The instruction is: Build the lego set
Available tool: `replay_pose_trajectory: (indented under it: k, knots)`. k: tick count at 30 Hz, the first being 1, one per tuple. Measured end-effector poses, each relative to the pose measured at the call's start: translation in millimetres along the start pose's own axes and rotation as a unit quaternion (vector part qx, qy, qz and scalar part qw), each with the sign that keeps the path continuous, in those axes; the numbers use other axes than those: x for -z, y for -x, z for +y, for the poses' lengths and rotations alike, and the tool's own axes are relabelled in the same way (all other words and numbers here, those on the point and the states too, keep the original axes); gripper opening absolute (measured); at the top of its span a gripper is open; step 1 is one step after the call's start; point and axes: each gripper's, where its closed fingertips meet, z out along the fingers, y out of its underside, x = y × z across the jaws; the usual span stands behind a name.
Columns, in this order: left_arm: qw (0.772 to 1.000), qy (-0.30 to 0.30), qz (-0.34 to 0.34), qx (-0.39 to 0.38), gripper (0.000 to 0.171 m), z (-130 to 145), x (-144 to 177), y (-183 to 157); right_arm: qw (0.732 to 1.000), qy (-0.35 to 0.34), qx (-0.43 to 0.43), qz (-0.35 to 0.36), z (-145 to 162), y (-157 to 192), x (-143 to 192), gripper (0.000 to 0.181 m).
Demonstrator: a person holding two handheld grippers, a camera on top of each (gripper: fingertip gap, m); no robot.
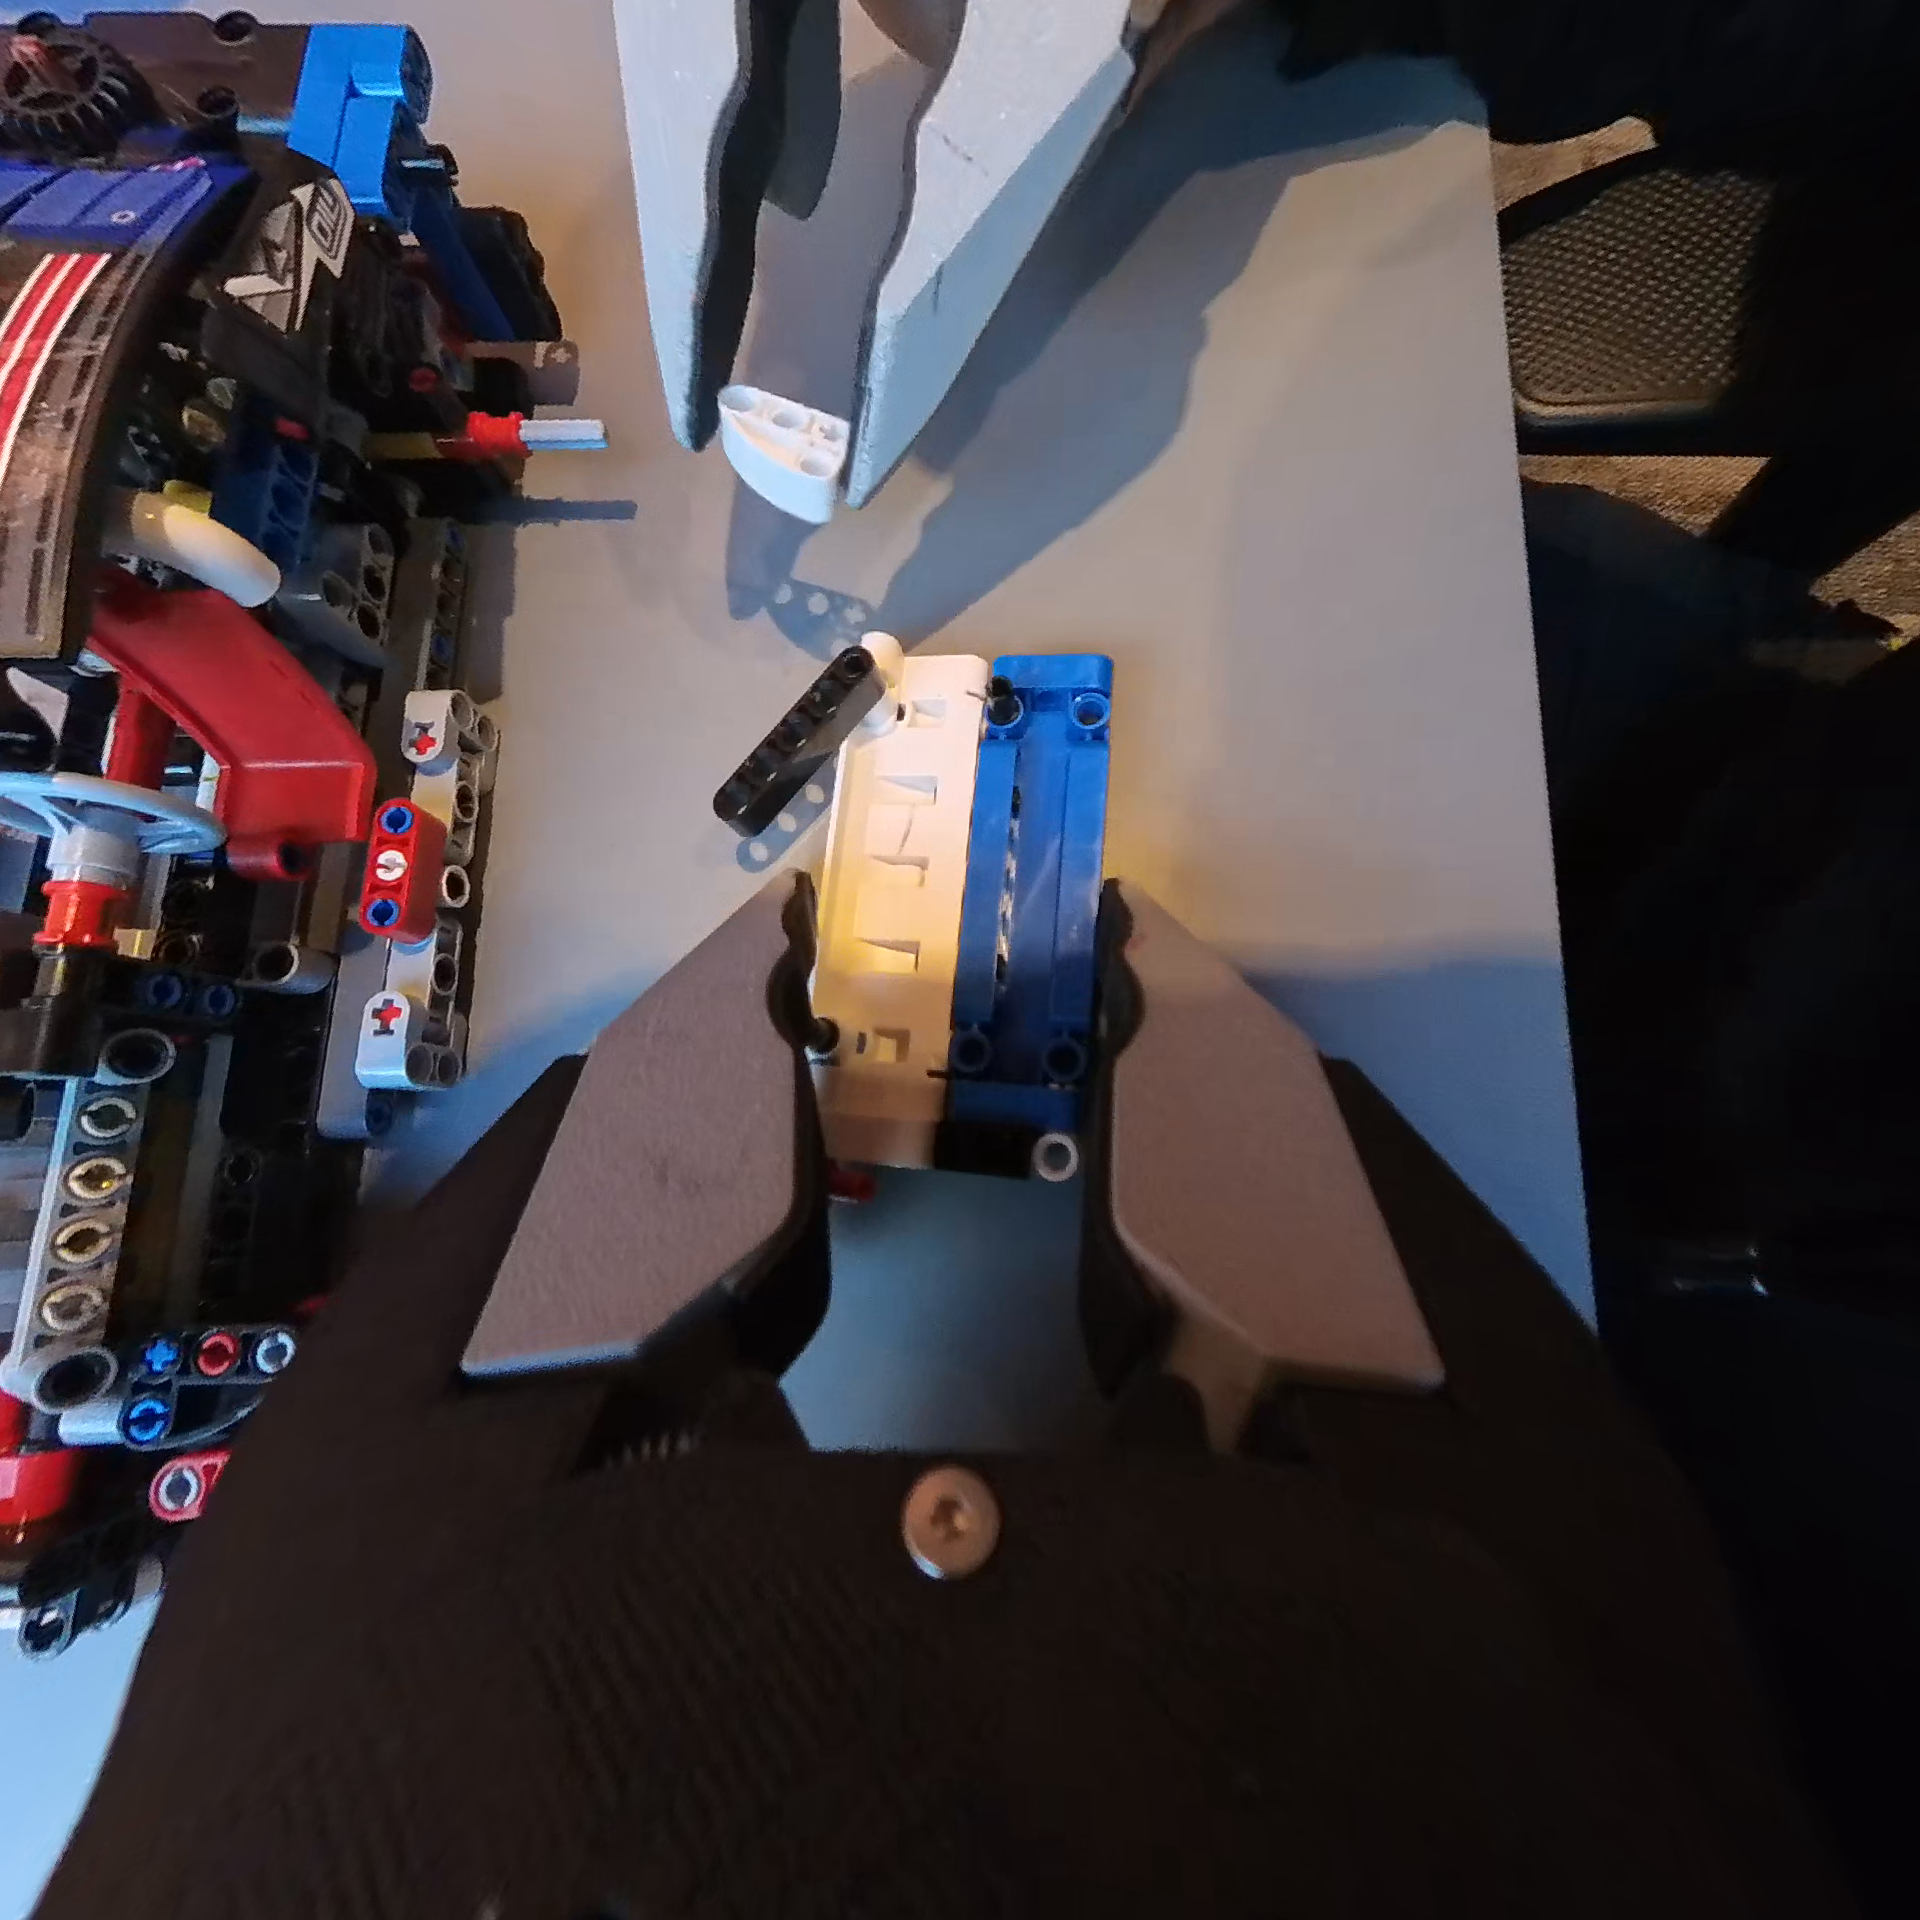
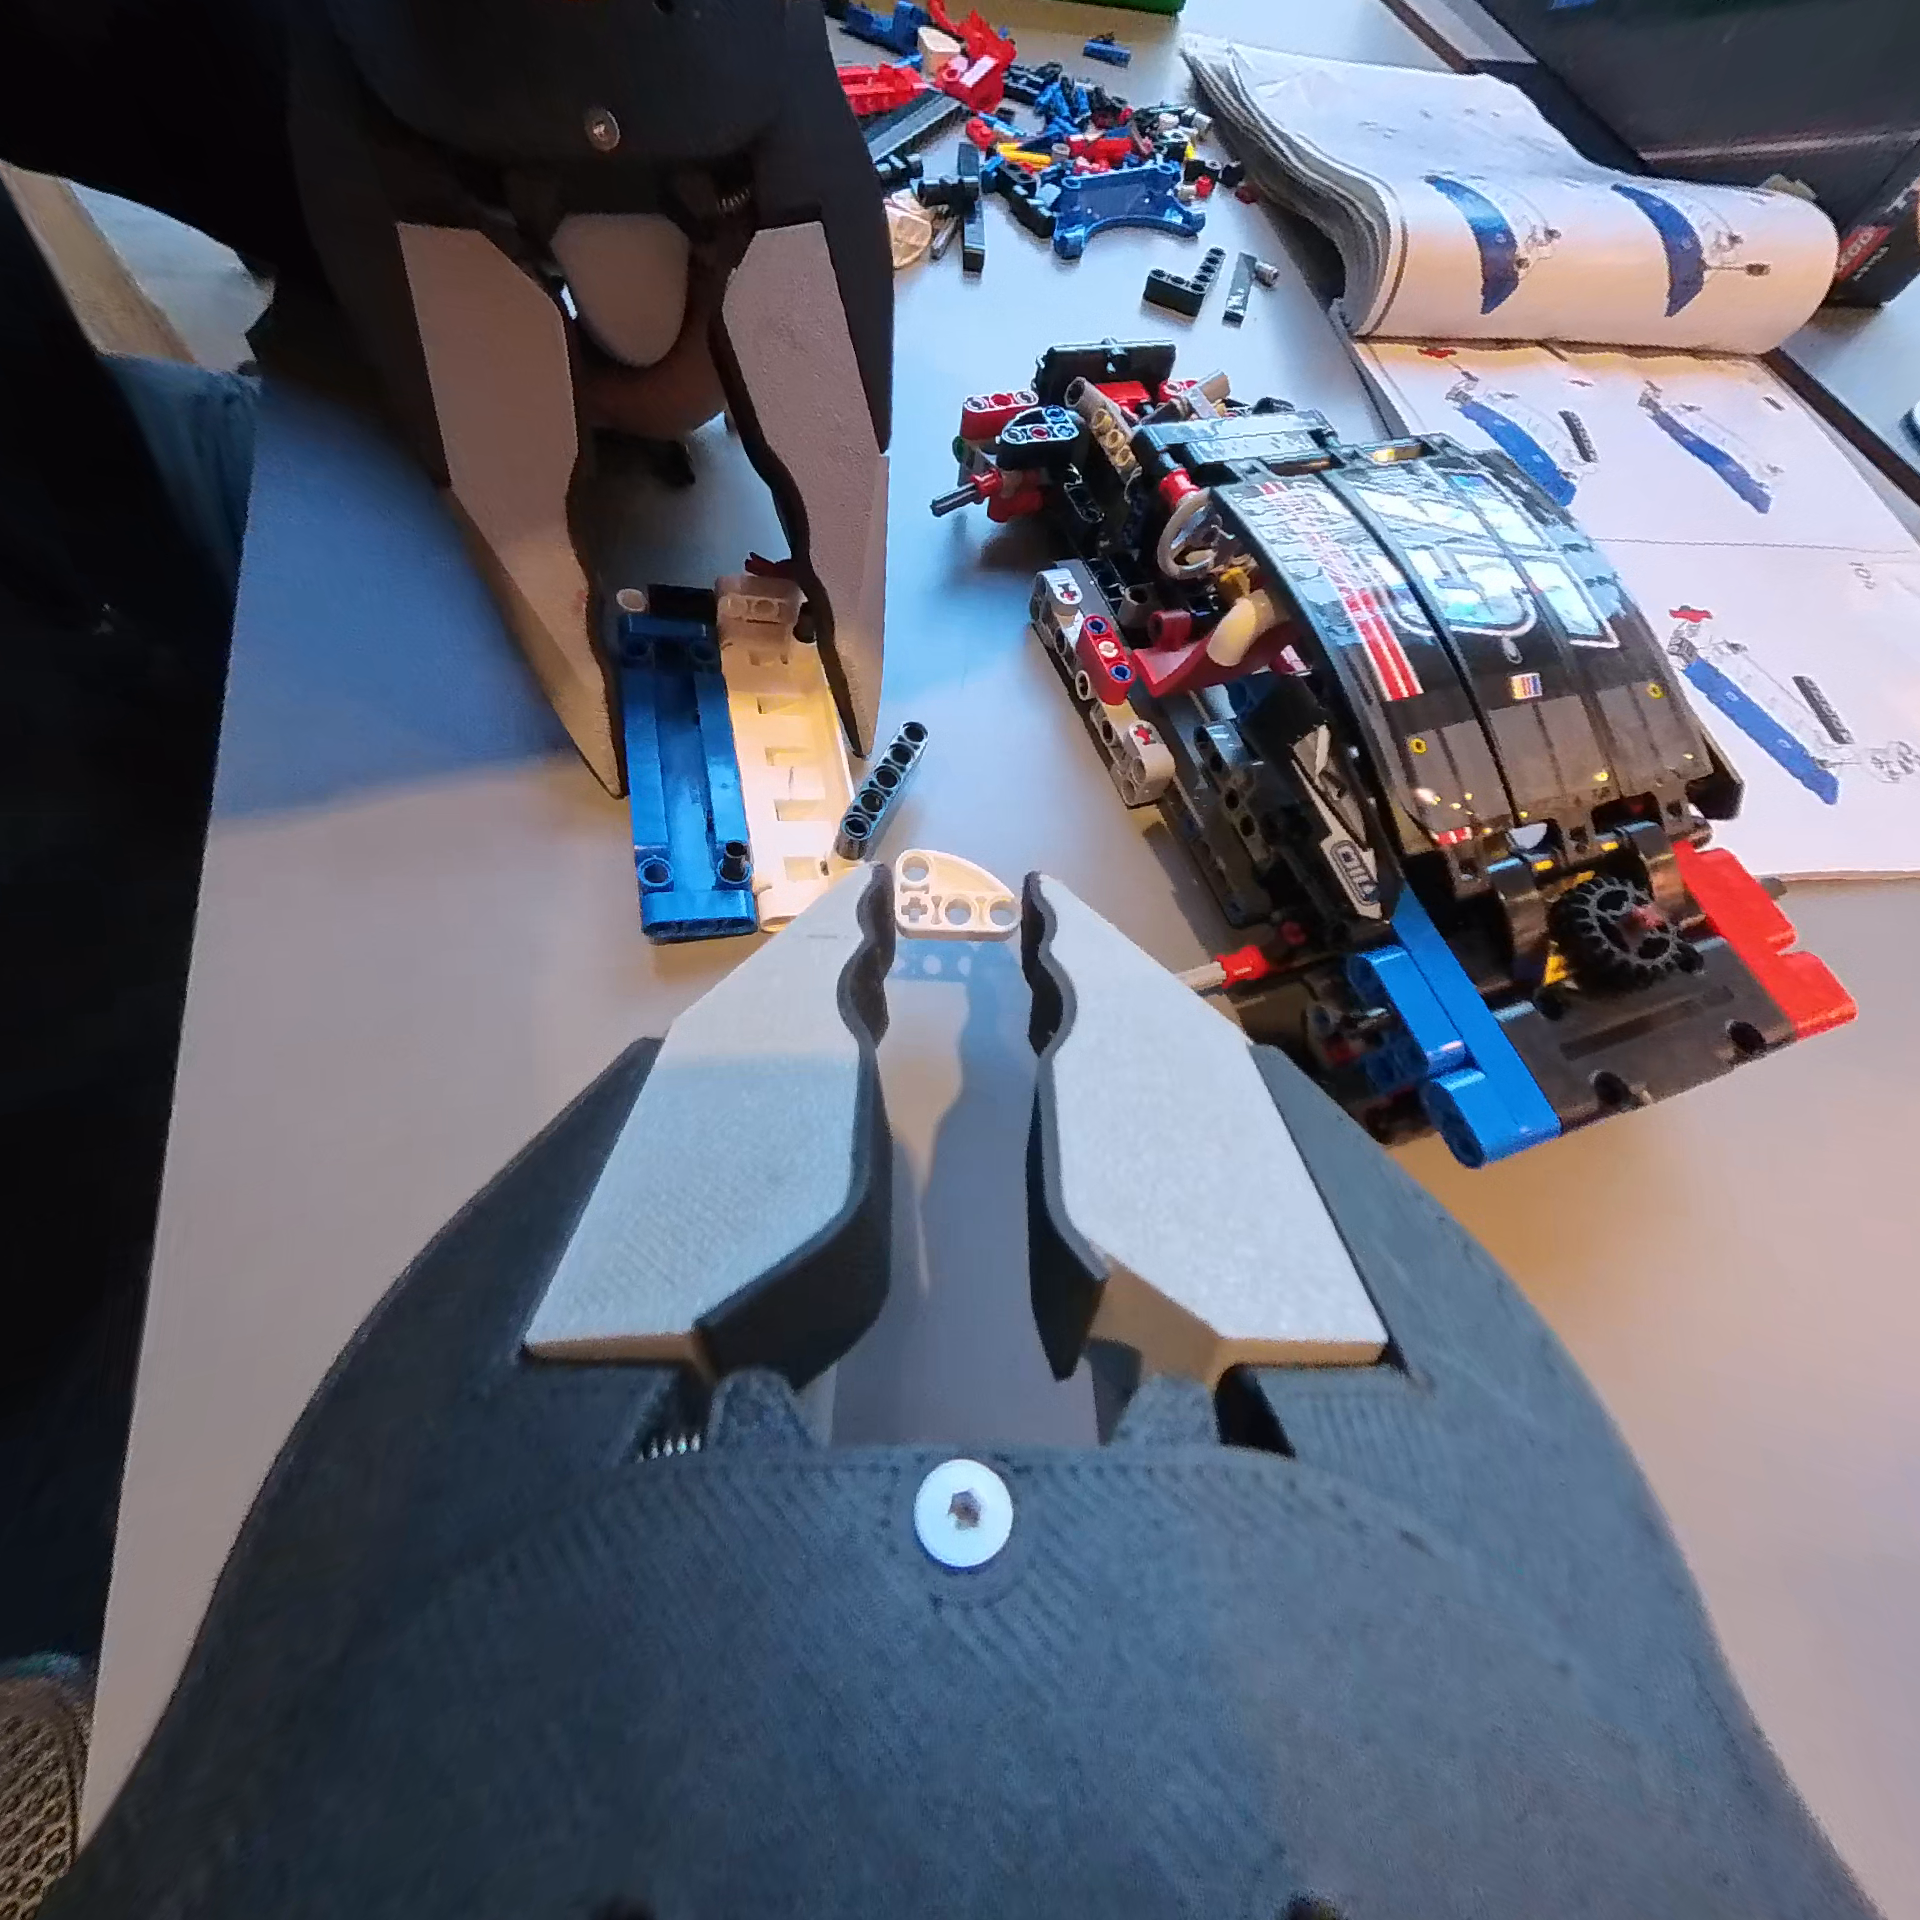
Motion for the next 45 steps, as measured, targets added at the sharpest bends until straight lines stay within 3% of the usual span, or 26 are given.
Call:
replay_pose_trajectory:
  k: [45]
  knots:
    - [0.999,0.019,0.019,-0.020,0.052,4,4,-1,1.000,-0.007,0.007,-0.009,-1,16,5,0.022]
